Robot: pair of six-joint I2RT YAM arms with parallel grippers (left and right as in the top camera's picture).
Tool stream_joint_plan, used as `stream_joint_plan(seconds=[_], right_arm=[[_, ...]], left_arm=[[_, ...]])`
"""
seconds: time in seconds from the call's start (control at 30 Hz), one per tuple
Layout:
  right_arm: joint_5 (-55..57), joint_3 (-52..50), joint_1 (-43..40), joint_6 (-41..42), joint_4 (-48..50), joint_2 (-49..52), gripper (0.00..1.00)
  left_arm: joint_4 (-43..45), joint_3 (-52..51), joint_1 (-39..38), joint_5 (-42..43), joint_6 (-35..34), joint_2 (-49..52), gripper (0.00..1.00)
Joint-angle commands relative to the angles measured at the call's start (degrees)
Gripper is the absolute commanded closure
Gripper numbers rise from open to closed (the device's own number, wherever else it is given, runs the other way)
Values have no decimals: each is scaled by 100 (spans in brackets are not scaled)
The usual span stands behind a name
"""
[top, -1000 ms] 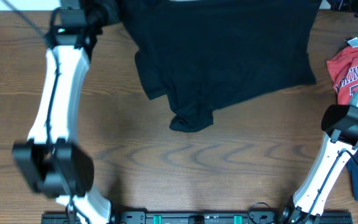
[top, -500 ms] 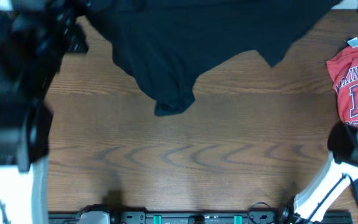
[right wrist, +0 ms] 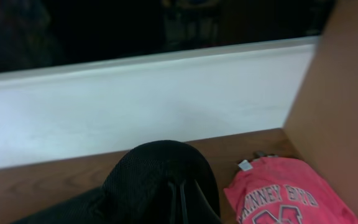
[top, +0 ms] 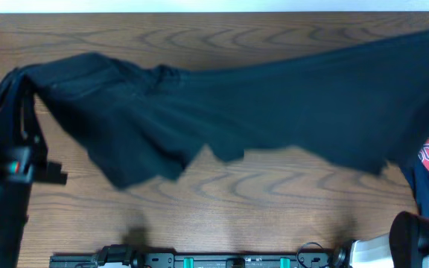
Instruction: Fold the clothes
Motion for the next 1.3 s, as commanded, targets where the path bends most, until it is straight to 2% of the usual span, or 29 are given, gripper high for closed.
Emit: stream_joint_plan(seconds=[0.0,0.13,0.3,0.6,0.9,1.07,1.27], right_arm=[[656,-7,11,433,-33,-22,99],[654,-127,11,564,-101,116,99],[603,-623,11,621,-120,619,99],[424,-1460,26,570,-50,2096,99],[24,-1545,120,216,168,3611,99],[28,-1545,284,160,205,4063,99],[28,-1545,446,120,568,4356,99]], left_arm=[[50,188,46,-431,149,52,94],[92,190,46,-479,144,282,94],[107,190,46,-481,144,1128,94],[107,190,46,-476,103,3585,94],[236,190,46,-472,-205,5779,94],[234,190,46,-448,-367,6266,94],[376,188,44,-282,-382,6319,94]])
